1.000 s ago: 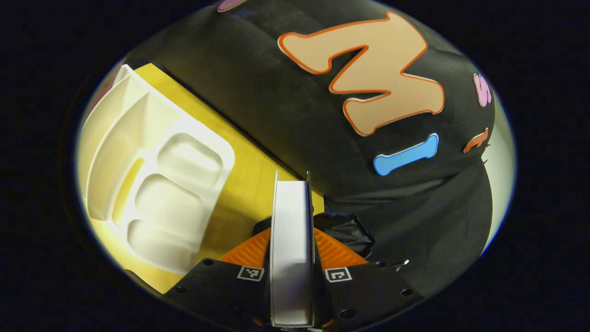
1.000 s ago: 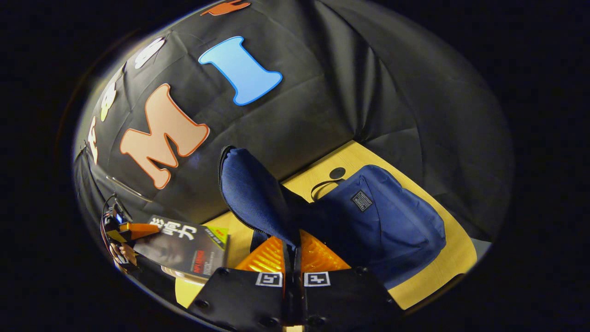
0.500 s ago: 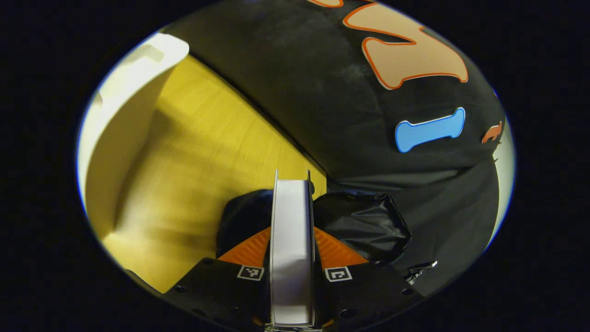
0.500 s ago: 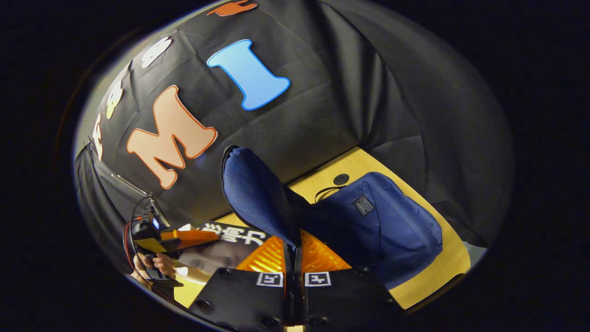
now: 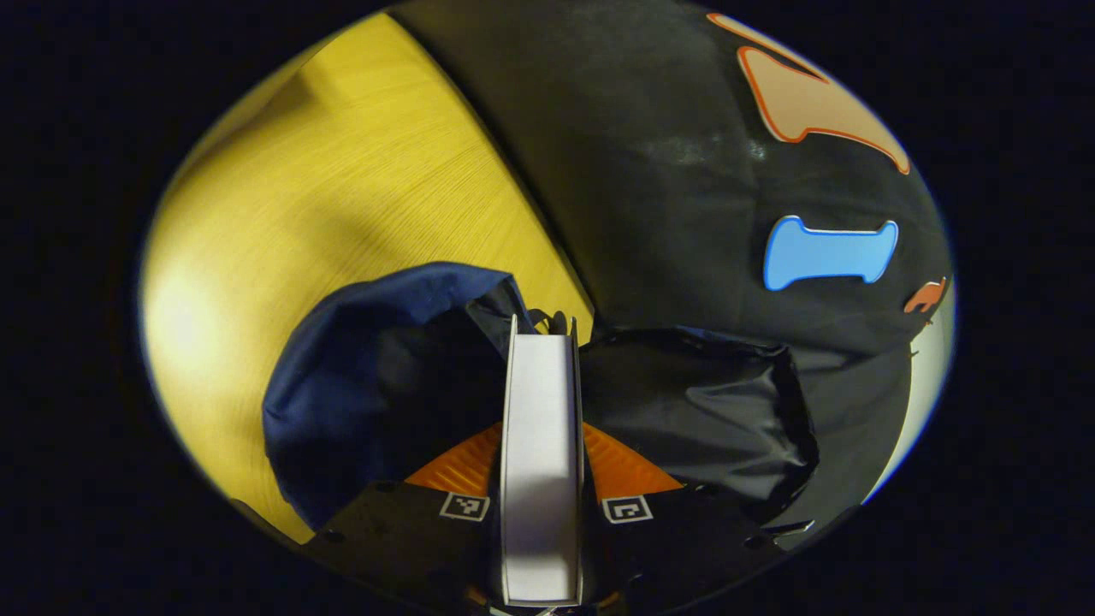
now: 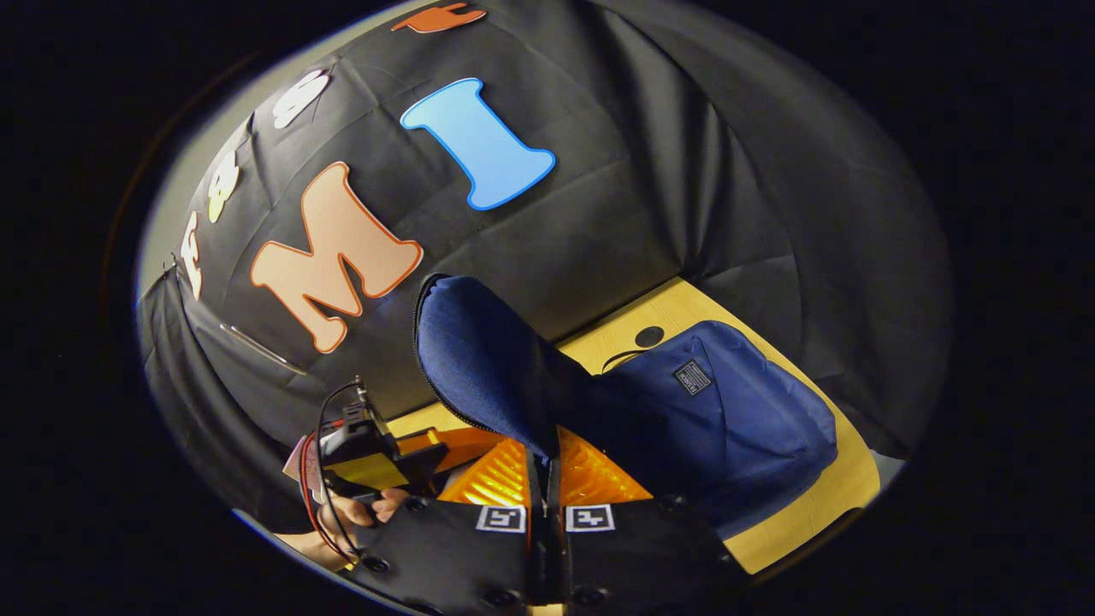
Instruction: Open the schoolbag, grab two books from the bookshelf and put them into the schoolbag.
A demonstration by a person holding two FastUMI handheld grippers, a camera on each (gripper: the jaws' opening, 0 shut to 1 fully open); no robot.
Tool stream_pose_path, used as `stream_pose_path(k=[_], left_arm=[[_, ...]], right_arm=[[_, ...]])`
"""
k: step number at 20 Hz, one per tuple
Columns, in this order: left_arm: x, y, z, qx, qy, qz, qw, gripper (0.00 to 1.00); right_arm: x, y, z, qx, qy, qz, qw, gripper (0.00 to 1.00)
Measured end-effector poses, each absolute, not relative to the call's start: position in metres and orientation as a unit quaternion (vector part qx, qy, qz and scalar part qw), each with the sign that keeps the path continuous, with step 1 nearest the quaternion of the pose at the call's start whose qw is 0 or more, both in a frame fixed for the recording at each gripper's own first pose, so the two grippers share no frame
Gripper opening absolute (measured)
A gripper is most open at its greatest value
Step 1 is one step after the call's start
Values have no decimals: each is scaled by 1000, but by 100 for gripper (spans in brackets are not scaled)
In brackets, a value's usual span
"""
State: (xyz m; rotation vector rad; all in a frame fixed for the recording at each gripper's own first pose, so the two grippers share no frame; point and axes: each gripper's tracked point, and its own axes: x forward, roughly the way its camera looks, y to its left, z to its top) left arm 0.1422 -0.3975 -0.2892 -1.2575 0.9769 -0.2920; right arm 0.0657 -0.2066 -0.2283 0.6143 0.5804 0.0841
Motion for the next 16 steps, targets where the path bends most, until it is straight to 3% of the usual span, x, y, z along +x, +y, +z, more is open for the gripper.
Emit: stream_pose_path(k=[8, 10, 11, 13, 14, 16], left_arm=[[148, -421, -322, -577, 457, -97, 670, 39], [143, -419, -336, -558, 476, -78, 675, 43], [142, -419, -340, -550, 482, -78, 678, 56], [144, -419, -343, -523, 491, -81, 692, 61], [140, -414, -350, -491, 500, -76, 710, 55], [133, -405, -360, -403, 518, -86, 749, 69]], right_arm=[[68, -210, -228, 325, 273, 31, 905, 3], [68, -213, -232, 334, 272, 27, 902, 3], [68, -215, -234, 336, 272, 27, 901, 3], [67, -215, -237, 335, 275, 27, 901, 5], [66, -214, -238, 336, 276, 27, 900, 3], [68, -211, -240, 336, 277, 27, 900, 2]])
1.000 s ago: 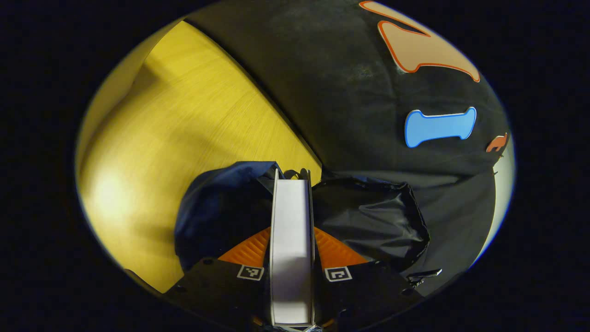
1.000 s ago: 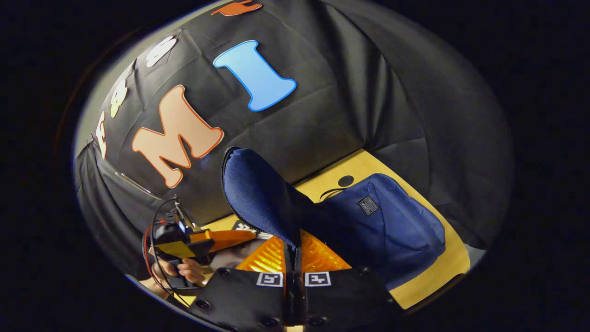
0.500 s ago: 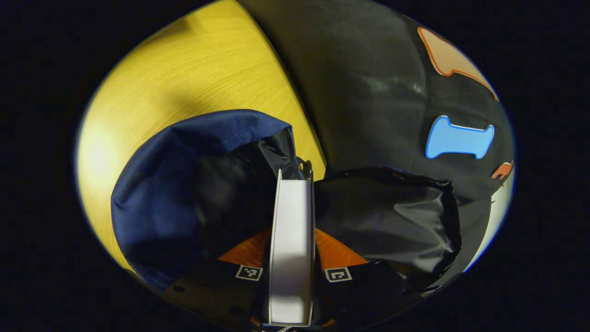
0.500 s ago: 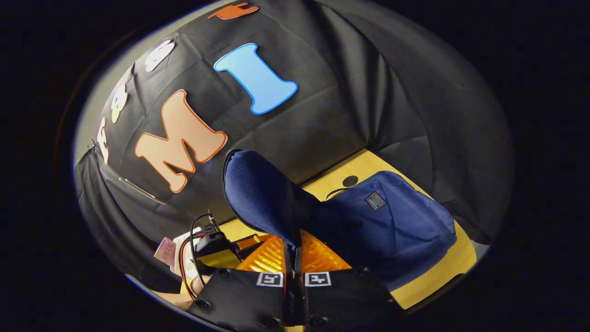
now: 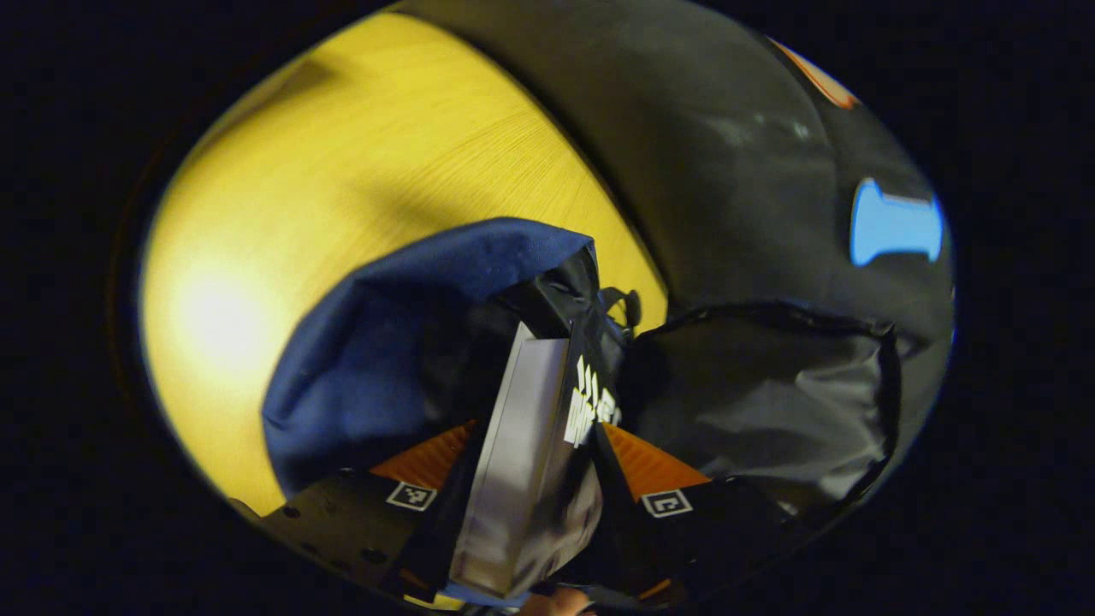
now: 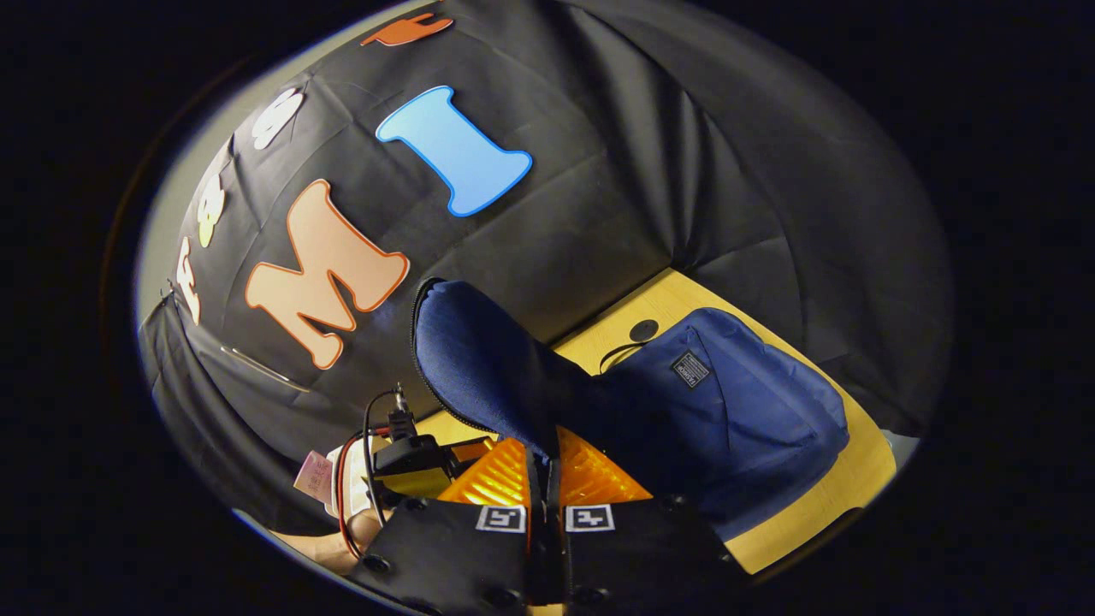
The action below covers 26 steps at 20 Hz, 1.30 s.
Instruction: Open the schoolbag, grab two books from the bookshelf and put them into the schoolbag.
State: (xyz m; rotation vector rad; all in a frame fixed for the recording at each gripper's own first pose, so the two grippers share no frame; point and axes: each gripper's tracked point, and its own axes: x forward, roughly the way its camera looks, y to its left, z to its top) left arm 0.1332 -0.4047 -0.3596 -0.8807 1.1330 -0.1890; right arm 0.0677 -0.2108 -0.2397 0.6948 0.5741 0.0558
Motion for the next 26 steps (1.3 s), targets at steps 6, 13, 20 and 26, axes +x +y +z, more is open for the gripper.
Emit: stream_pose_path(k=[6, 13, 20, 26], left_arm=[[144, -361, -323, -178, 448, -137, 866, 84], [173, -283, -234, 13, 287, -141, 948, 99], [156, -163, -150, 59, 185, -103, 975, 97], [131, -7, -146, 61, 206, -7, 977, 97]], right_arm=[[69, -206, -241, 324, 281, 29, 903, 3], [70, -203, -239, 316, 285, 24, 905, 5], [69, -202, -241, 304, 288, 17, 908, 4], [71, -204, -240, 297, 289, 4, 910, 3]])
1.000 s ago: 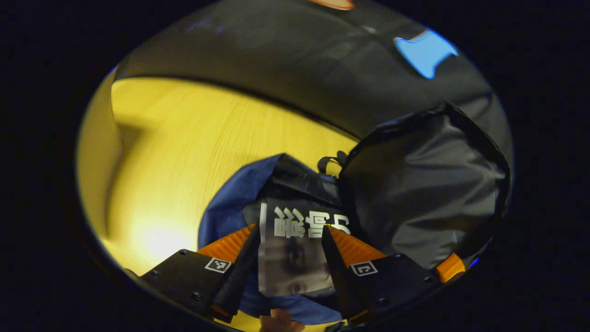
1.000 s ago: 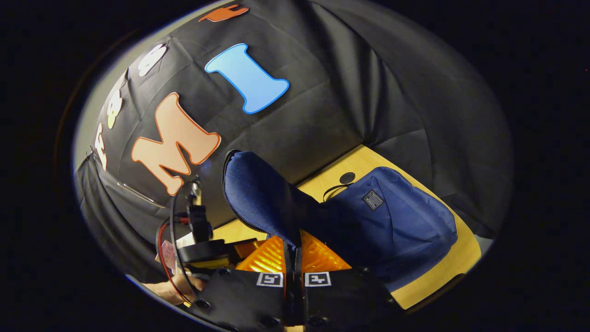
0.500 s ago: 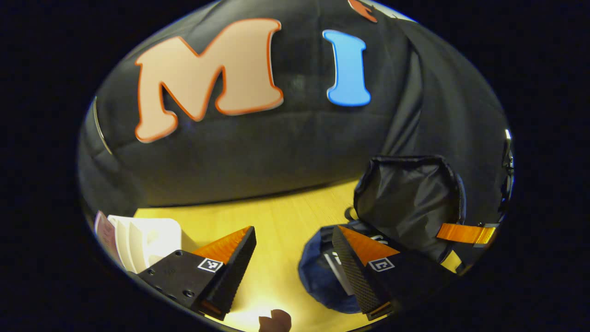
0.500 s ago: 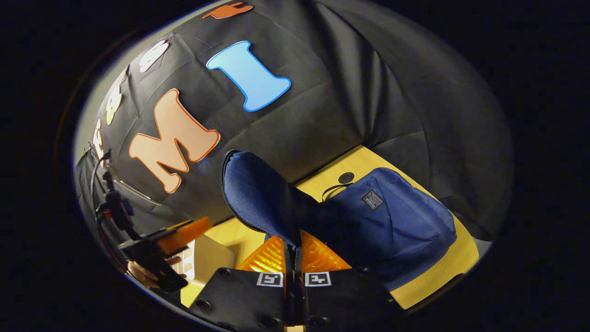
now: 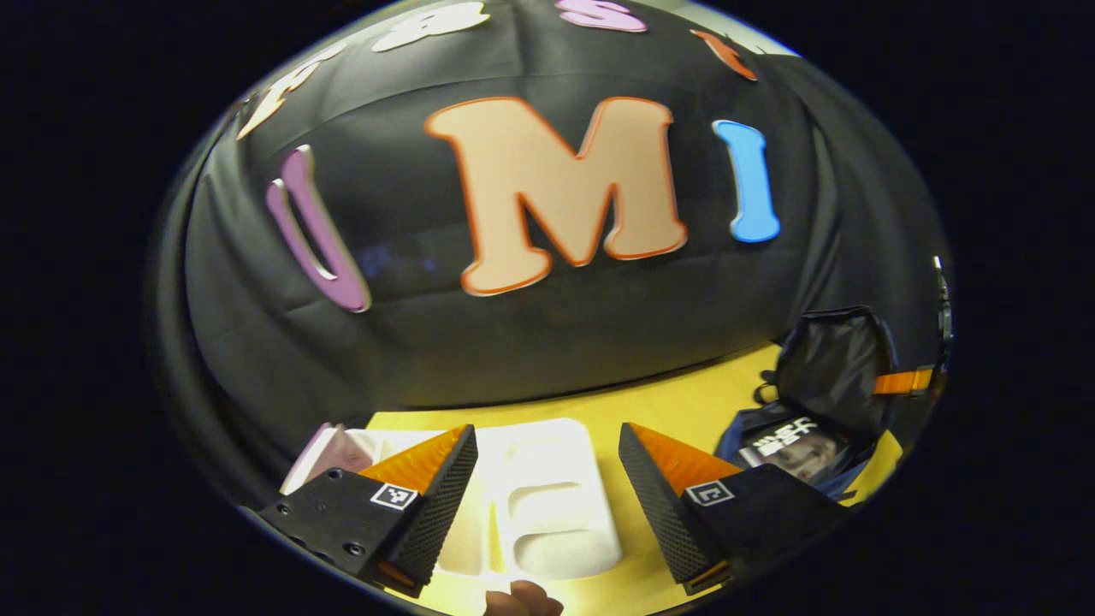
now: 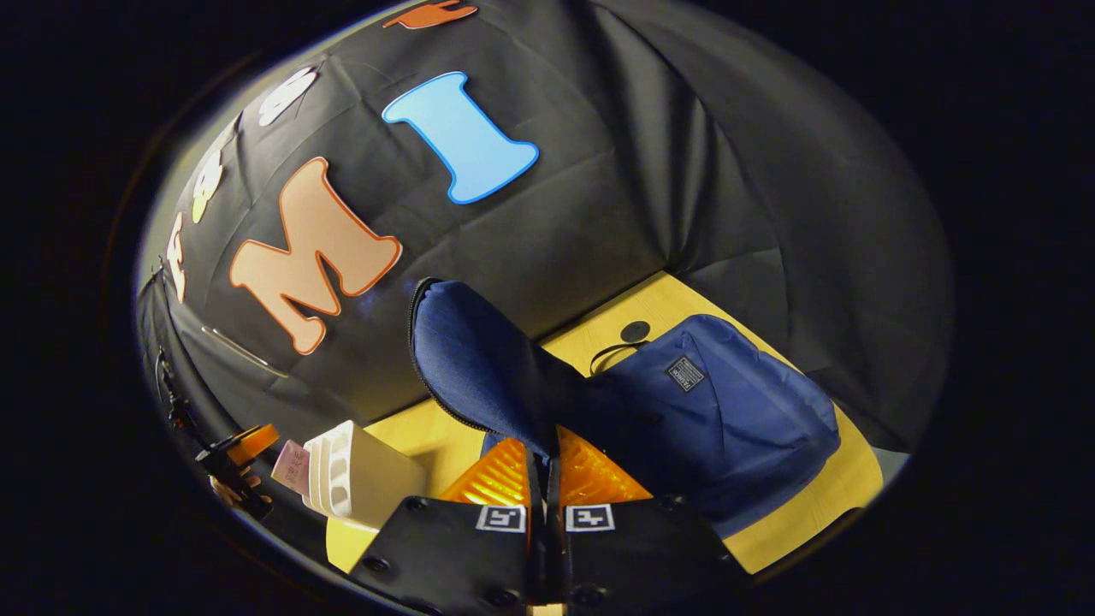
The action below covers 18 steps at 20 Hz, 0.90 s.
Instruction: Open the schoolbag, grab two books from the bookshelf and put them into the schoolbag.
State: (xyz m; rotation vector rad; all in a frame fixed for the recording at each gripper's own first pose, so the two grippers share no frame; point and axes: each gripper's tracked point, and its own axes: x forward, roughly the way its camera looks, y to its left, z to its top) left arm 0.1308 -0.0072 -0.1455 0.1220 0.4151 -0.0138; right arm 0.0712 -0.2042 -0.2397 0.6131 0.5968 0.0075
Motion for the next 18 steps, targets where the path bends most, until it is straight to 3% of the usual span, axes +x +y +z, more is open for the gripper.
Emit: stream_pose_path(k=[8, 18], left_arm=[[139, 157, -142, 21, 259, 56, 964, 98], [133, 229, -221, -11, 431, 38, 902, 96]], right_arm=[[74, -202, -241, 286, 296, -6, 912, 3], [74, -202, -238, 282, 293, -22, 913, 3]])
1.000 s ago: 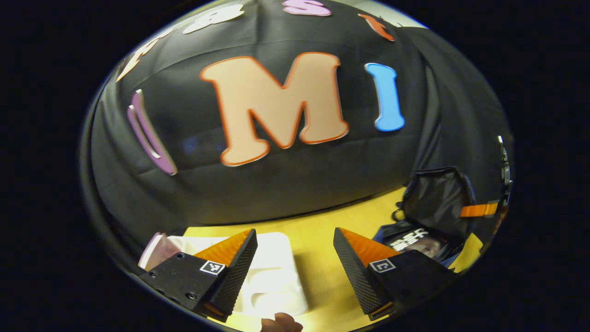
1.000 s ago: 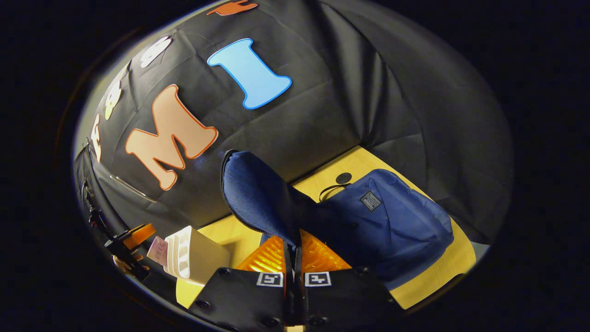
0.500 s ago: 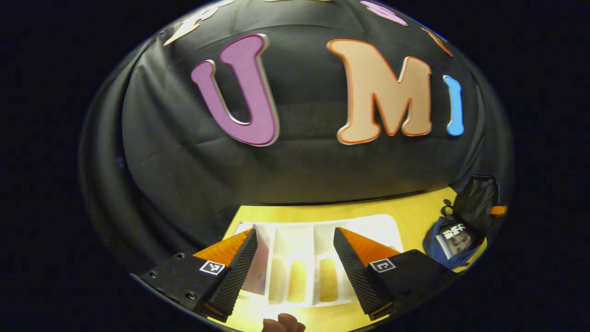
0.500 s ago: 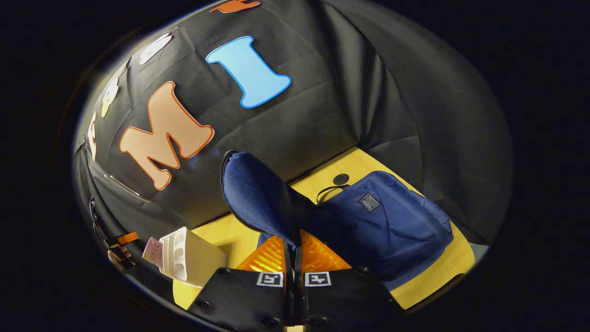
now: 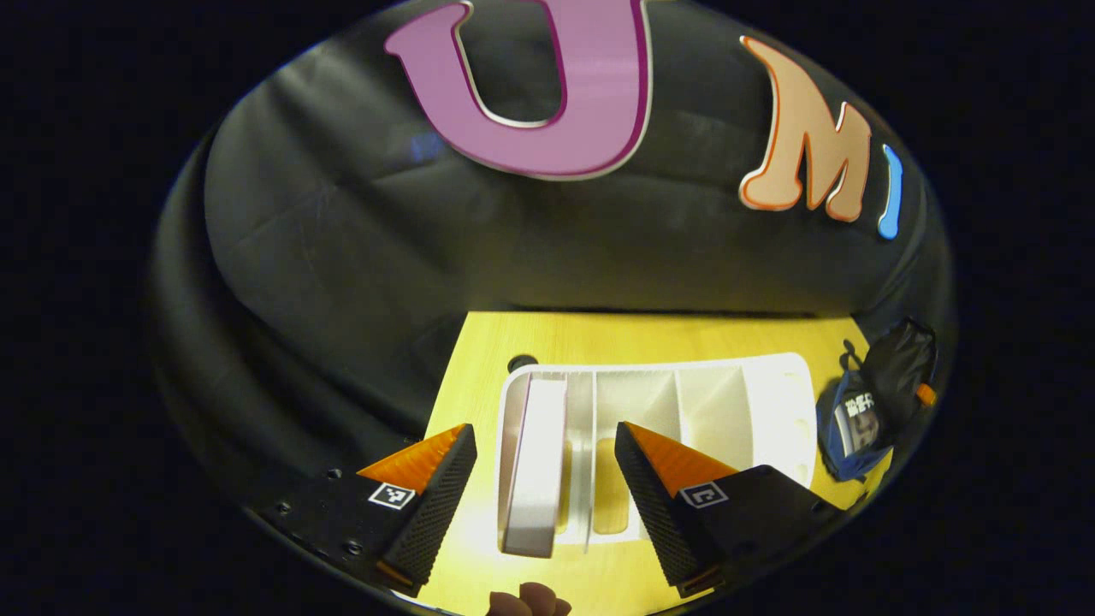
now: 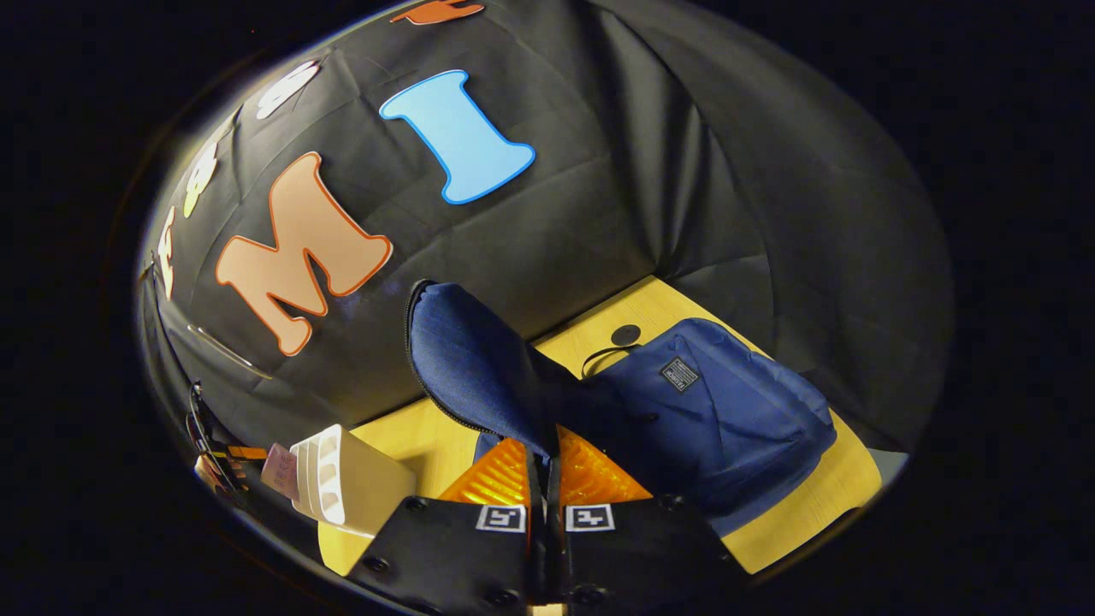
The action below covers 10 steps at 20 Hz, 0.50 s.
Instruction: Open the schoolbag, grab two books from the bookshelf and put them into the schoolbag.
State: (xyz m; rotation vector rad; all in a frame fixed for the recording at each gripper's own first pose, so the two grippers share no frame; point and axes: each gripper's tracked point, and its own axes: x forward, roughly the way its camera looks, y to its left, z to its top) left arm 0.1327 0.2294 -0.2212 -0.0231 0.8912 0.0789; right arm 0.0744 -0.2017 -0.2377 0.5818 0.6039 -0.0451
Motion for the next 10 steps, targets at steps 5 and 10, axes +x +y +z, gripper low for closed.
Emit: stream_pose_path(k=[5, 10], left_arm=[[125, 227, -249, -22, 487, 9, 873, 95], [119, 222, -270, -21, 530, -10, 848, 70]], right_arm=[[75, -202, -240, 283, 293, -27, 913, 5], [75, -203, -240, 283, 292, -32, 913, 4]])
